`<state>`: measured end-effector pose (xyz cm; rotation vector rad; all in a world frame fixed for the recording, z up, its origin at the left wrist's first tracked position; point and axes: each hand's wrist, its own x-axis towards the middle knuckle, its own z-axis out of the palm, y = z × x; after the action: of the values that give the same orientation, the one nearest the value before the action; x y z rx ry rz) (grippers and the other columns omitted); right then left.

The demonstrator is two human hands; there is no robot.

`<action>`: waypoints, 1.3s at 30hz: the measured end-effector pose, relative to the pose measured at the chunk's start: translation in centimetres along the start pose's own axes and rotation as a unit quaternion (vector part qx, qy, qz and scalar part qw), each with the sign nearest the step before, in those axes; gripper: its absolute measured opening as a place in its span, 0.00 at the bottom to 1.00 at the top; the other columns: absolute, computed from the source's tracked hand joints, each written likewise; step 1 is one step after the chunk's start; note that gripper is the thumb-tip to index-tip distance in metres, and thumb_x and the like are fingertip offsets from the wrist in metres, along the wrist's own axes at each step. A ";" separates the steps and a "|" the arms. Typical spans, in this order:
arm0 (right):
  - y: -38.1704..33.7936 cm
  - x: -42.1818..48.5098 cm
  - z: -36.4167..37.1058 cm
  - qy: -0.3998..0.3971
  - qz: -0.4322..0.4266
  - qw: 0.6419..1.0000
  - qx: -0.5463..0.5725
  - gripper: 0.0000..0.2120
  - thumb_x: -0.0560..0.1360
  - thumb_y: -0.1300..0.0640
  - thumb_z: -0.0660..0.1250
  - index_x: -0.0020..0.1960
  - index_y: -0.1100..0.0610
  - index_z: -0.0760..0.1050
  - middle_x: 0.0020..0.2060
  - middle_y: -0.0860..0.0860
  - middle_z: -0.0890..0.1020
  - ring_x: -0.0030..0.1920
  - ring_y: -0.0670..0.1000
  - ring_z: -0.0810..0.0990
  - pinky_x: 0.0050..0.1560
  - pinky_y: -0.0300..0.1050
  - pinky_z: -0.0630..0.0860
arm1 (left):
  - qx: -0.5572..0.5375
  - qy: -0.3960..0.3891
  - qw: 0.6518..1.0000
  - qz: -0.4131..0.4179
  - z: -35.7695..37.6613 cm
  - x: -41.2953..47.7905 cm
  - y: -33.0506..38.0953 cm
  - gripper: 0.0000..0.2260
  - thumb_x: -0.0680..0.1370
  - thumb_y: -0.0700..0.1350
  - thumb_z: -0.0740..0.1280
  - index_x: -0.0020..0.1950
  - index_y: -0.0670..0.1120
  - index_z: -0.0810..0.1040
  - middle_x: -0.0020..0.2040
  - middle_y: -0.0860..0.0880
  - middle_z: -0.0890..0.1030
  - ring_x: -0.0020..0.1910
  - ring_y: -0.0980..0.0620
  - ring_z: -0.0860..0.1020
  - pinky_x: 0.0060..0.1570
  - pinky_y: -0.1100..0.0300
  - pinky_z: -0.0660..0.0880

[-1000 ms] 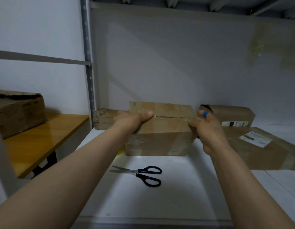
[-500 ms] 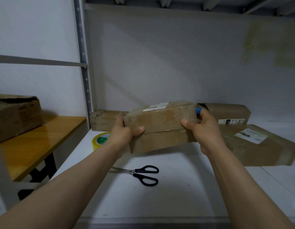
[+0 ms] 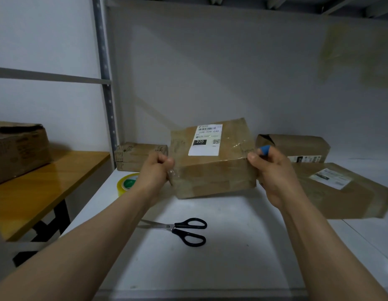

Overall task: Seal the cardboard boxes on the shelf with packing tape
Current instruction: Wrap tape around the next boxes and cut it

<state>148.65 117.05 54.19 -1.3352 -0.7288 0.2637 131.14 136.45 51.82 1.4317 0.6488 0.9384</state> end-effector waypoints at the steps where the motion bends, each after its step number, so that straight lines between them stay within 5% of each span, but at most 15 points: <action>1: 0.1 0.1 -0.1 -0.006 -0.003 1.000 0.003 0.07 0.80 0.61 0.67 0.43 0.54 0.73 0.38 0.47 0.82 0.35 0.43 0.81 0.31 0.34 0.74 | -0.007 -0.002 1.000 0.000 -0.2 0.0 -0.2 0.07 0.82 0.36 0.63 0.45 0.44 0.69 0.42 0.44 0.76 0.41 0.46 0.76 0.44 0.51 0.77; 4: 0.4 0.5 -0.3 -0.007 -0.010 1.000 -0.001 0.12 0.78 0.68 0.66 0.42 0.53 0.71 0.39 0.49 0.79 0.31 0.40 0.75 0.31 0.31 0.69 | -0.042 -0.012 0.999 0.004 -0.4 0.1 -0.5 0.08 0.79 0.30 0.64 0.48 0.42 0.71 0.47 0.41 0.80 0.47 0.43 0.79 0.56 0.49 0.78; 6: 0.7 0.7 -0.4 -0.008 0.000 1.000 0.002 0.12 0.78 0.67 0.67 0.43 0.52 0.71 0.40 0.48 0.77 0.35 0.43 0.75 0.40 0.39 0.72 | -0.057 -0.014 0.998 0.011 -0.5 0.2 -0.5 0.10 0.77 0.28 0.65 0.49 0.42 0.74 0.48 0.43 0.82 0.50 0.44 0.81 0.59 0.50 0.78; 9: 1.4 0.7 -0.8 -0.004 0.021 0.999 0.030 0.06 0.79 0.59 0.69 0.45 0.53 0.74 0.42 0.49 0.81 0.46 0.49 0.79 0.54 0.51 0.78 | -0.062 -0.017 0.998 0.015 -0.7 0.0 -0.5 0.11 0.75 0.26 0.66 0.49 0.41 0.75 0.48 0.45 0.83 0.50 0.45 0.81 0.59 0.51 0.79; 15: 3.2 0.4 -1.2 0.007 0.004 1.000 0.019 0.12 0.79 0.68 0.66 0.44 0.53 0.71 0.40 0.49 0.78 0.43 0.48 0.79 0.48 0.46 0.78 | -0.053 -0.018 0.998 -0.002 -0.5 -0.1 -0.3 0.15 0.73 0.24 0.66 0.52 0.42 0.75 0.48 0.43 0.83 0.44 0.46 0.82 0.49 0.49 0.78; 17: 3.7 0.3 -1.5 -0.014 -0.009 1.000 -0.007 0.13 0.78 0.72 0.65 0.47 0.54 0.71 0.39 0.47 0.79 0.41 0.45 0.80 0.46 0.40 0.79 | -0.041 -0.031 0.999 0.004 -0.2 -0.1 0.1 0.19 0.75 0.28 0.68 0.60 0.46 0.71 0.45 0.47 0.84 0.41 0.50 0.83 0.45 0.48 0.78; 21: 4.0 -0.1 -1.7 -0.060 0.003 0.992 -0.109 0.12 0.75 0.75 0.66 0.48 0.59 0.69 0.42 0.44 0.84 0.46 0.41 0.84 0.43 0.36 0.79 | -0.011 -0.041 0.999 -0.028 0.1 -0.3 0.7 0.25 0.77 0.53 0.72 0.71 0.52 0.67 0.61 0.49 0.81 0.57 0.45 0.81 0.54 0.45 0.78; 24: 4.6 -0.1 -1.7 -0.055 0.037 0.976 -0.207 0.12 0.74 0.72 0.69 0.54 0.62 0.72 0.50 0.51 0.84 0.53 0.48 0.84 0.46 0.42 0.80 | -0.038 -0.037 0.995 -0.082 0.5 -0.6 1.3 0.23 0.77 0.66 0.65 0.63 0.52 0.77 0.55 0.50 0.83 0.56 0.45 0.80 0.59 0.44 0.77; 28: 5.4 -0.3 -1.8 -0.054 0.076 0.949 -0.302 0.12 0.76 0.70 0.66 0.56 0.58 0.77 0.48 0.56 0.83 0.50 0.57 0.82 0.55 0.56 0.80 | -0.046 -0.004 0.993 -0.110 1.2 -0.8 2.0 0.16 0.80 0.60 0.66 0.57 0.48 0.80 0.41 0.50 0.87 0.42 0.47 0.84 0.37 0.56 0.78; 32: 2.1 -0.1 -2.1 0.138 0.076 0.977 -0.141 0.08 0.83 0.50 0.62 0.50 0.51 0.78 0.50 0.57 0.82 0.49 0.55 0.81 0.59 0.59 0.78 | -0.014 0.011 0.998 -0.065 1.9 -0.4 2.1 0.20 0.79 0.57 0.66 0.66 0.47 0.74 0.52 0.46 0.84 0.47 0.47 0.83 0.41 0.53 0.79; 34: -0.6 -0.3 -1.3 0.117 0.025 0.983 -0.141 0.15 0.81 0.41 0.60 0.53 0.50 0.79 0.54 0.53 0.83 0.53 0.55 0.81 0.59 0.57 0.77 | -0.007 0.013 0.999 -0.039 2.2 -0.5 2.0 0.12 0.84 0.51 0.62 0.65 0.47 0.72 0.51 0.49 0.81 0.45 0.50 0.80 0.38 0.56 0.76; 36: -2.1 -0.5 0.1 0.036 -0.023 0.967 -0.250 0.18 0.81 0.39 0.60 0.66 0.45 0.76 0.66 0.47 0.78 0.65 0.52 0.77 0.67 0.54 0.72 | -0.009 0.007 1.000 -0.022 2.6 -0.8 2.1 0.10 0.85 0.46 0.60 0.65 0.49 0.72 0.51 0.50 0.80 0.44 0.52 0.80 0.36 0.58 0.73; 39: -2.0 -0.1 1.7 -0.064 -0.024 0.896 -0.439 0.29 0.83 0.40 0.57 0.81 0.47 0.60 0.82 0.49 0.49 0.80 0.54 0.56 0.76 0.51 0.57 | -0.006 0.011 1.000 -0.014 3.0 -1.2 2.4 0.09 0.84 0.42 0.60 0.63 0.51 0.72 0.51 0.50 0.80 0.45 0.51 0.80 0.37 0.57 0.74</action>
<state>147.06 117.80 56.11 -2.1646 -1.0510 -0.0416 132.69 133.63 54.26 1.4005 0.6761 0.9355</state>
